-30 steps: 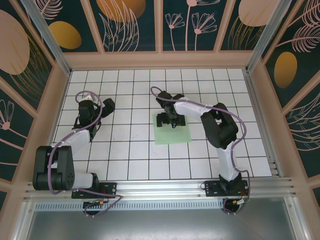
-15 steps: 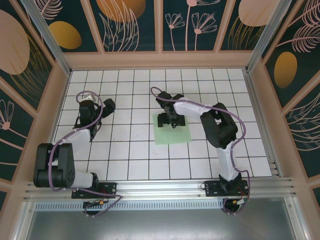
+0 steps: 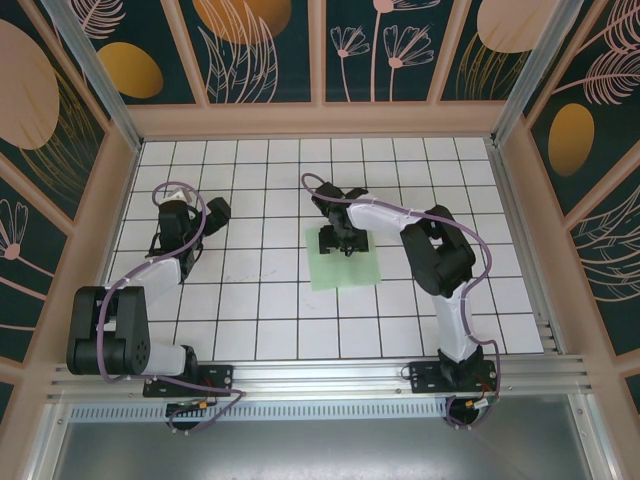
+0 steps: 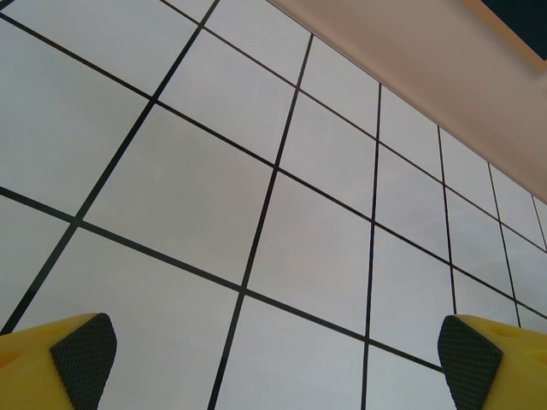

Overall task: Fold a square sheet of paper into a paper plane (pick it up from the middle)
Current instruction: Fold the square sheet of paper in half at the center of the table.

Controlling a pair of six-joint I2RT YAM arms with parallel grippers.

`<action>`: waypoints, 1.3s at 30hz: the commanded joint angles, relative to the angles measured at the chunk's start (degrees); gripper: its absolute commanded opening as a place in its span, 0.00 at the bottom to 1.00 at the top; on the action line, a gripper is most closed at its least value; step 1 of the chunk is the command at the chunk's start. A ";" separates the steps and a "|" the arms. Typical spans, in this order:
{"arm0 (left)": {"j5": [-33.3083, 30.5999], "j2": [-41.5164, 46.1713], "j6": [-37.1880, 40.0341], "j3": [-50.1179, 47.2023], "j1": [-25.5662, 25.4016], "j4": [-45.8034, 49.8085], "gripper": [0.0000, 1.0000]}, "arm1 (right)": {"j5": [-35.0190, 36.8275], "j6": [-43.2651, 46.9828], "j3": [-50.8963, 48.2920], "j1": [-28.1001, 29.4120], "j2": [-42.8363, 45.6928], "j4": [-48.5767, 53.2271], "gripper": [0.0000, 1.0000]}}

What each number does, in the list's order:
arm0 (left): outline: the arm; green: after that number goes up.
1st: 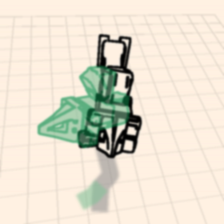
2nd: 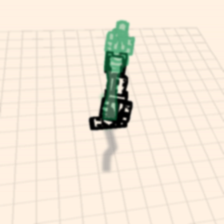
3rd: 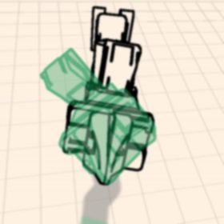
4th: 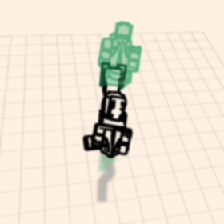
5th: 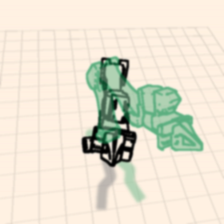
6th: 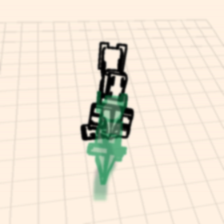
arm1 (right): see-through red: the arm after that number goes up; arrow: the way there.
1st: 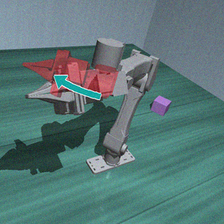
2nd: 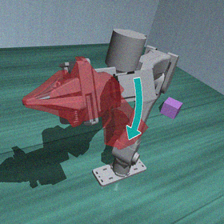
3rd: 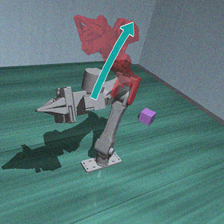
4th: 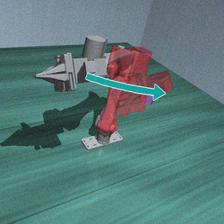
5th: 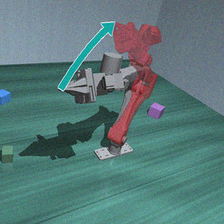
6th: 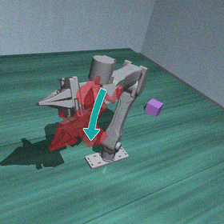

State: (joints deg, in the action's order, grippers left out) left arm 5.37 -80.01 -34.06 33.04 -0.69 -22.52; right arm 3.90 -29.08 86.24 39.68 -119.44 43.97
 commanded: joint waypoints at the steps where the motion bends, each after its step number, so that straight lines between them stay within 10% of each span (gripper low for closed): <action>1: -0.37 -0.33 1.10 0.94 0.34 -0.96 0.99 | 1.37 -0.71 2.25 -0.04 -1.14 2.72 0.82; 22: -0.28 -0.59 0.84 1.15 0.34 -0.42 0.98 | -0.30 -0.71 -1.19 0.31 -3.37 1.84 0.92; 31: -0.14 -0.55 0.50 1.15 0.27 -0.09 0.98 | -0.72 -1.09 -1.39 0.22 -1.86 -0.12 0.73; 39: 2.35 -0.50 -0.91 1.33 0.34 -0.15 0.98 | -9.23 -2.12 -2.65 -0.43 4.86 -10.69 0.33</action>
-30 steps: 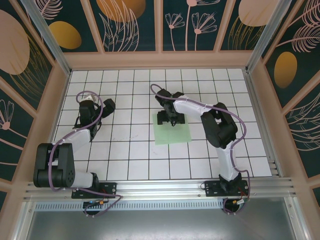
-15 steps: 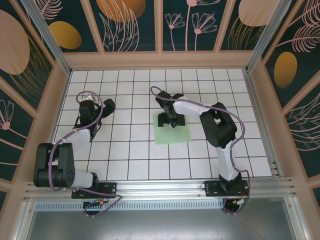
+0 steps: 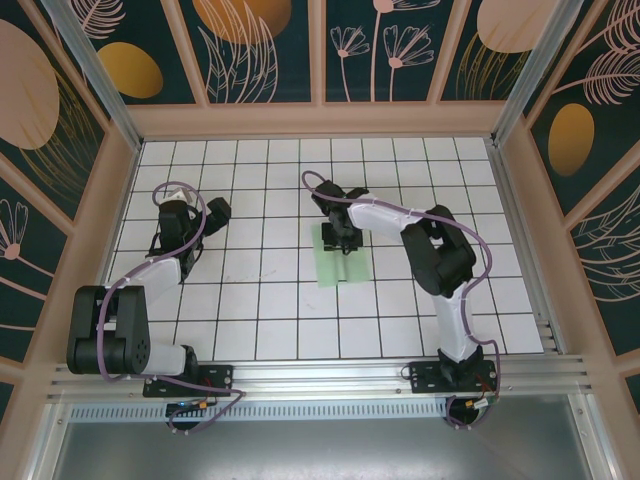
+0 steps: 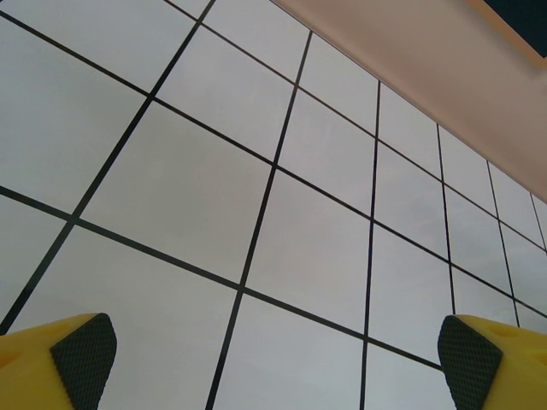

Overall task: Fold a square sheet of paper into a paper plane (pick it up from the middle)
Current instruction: Fold the square sheet of paper in half at the center of the table.

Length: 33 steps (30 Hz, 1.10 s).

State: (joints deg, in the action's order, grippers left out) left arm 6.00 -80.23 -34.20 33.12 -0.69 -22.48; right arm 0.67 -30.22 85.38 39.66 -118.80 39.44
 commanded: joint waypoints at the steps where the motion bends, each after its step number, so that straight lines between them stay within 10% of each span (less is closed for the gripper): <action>1: 2.14 -0.33 -1.04 1.32 0.33 -0.20 0.99 | -8.07 -1.43 -2.93 -0.73 5.44 -8.76 0.31; 14: 12.66 -0.79 -7.11 0.65 0.00 -4.73 0.98 | -38.43 -8.44 -23.78 -7.91 17.16 -43.41 0.24; 33: 12.72 -3.44 -8.16 4.40 -5.17 -3.55 0.97 | -15.84 2.86 -20.69 -11.17 12.61 -23.84 0.45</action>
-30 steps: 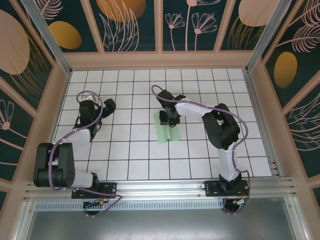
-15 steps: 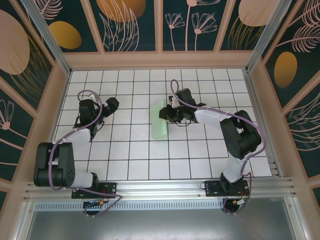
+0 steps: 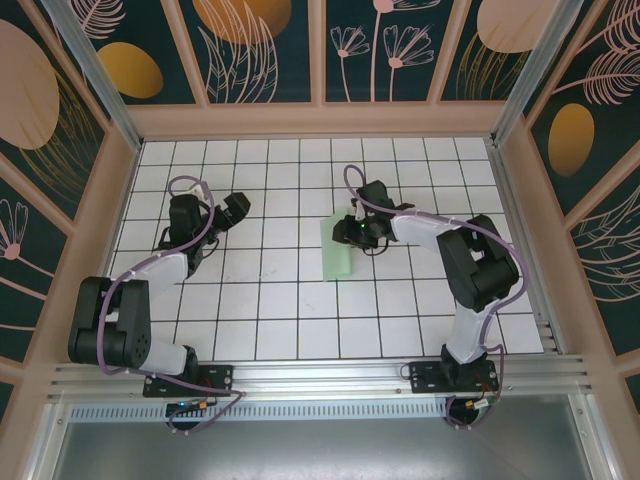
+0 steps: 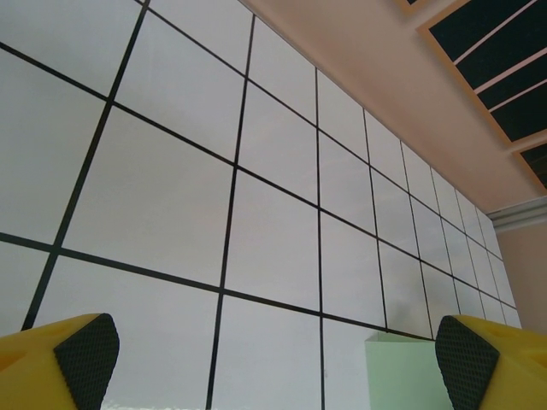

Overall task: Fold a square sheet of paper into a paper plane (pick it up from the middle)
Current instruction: Fold the square sheet of paper in half at the center of the table, then hold the square sheet of paper at the center of the table.

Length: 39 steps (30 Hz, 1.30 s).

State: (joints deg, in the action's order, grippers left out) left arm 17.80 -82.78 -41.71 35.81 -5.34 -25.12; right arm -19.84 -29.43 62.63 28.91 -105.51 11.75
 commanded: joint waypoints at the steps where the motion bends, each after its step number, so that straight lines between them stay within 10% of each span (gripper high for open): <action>1: 1.07 -1.11 -0.35 1.88 -0.63 -0.83 0.97 | 5.71 2.22 2.34 -0.42 -0.79 4.46 0.49; 9: 2.14 -2.75 0.41 3.20 -2.06 -0.50 0.98 | 11.75 1.84 3.02 -0.43 -0.49 7.73 0.65; 39: 11.90 -18.64 -6.59 12.47 -16.26 -1.69 0.66 | 7.18 7.90 1.00 -1.61 -6.75 6.69 0.44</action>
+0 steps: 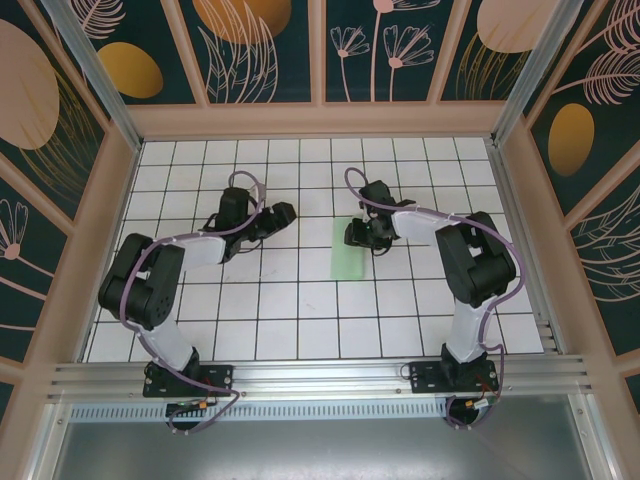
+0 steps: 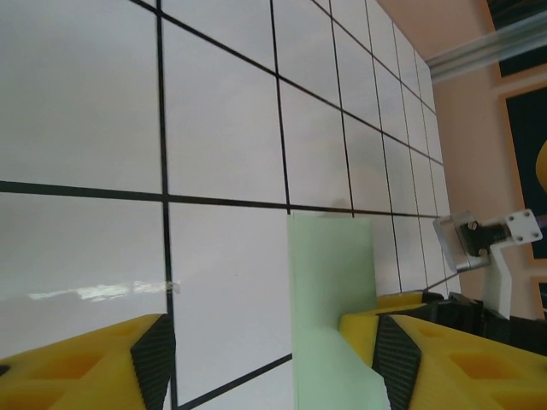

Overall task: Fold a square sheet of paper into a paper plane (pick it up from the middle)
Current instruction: Hold the square sheet of paper at the center of the table.

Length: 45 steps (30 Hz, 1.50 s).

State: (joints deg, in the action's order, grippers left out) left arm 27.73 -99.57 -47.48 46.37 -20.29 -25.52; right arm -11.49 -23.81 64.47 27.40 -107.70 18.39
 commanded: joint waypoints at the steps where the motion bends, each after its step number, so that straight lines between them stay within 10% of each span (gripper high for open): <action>1: 2.43 -2.45 -1.09 2.18 -1.86 -2.11 0.65 | -1.09 2.00 -0.92 -0.23 -4.70 0.12 0.45; 45: 3.56 -17.93 -0.89 15.95 -10.89 2.49 0.21 | 1.99 2.94 -0.04 1.19 -11.18 2.04 0.49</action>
State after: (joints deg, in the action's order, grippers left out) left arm 30.87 -116.22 -48.73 60.88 -30.76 -23.73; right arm -11.51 -22.57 67.51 27.46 -110.54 21.89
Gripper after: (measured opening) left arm 0.210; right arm 0.494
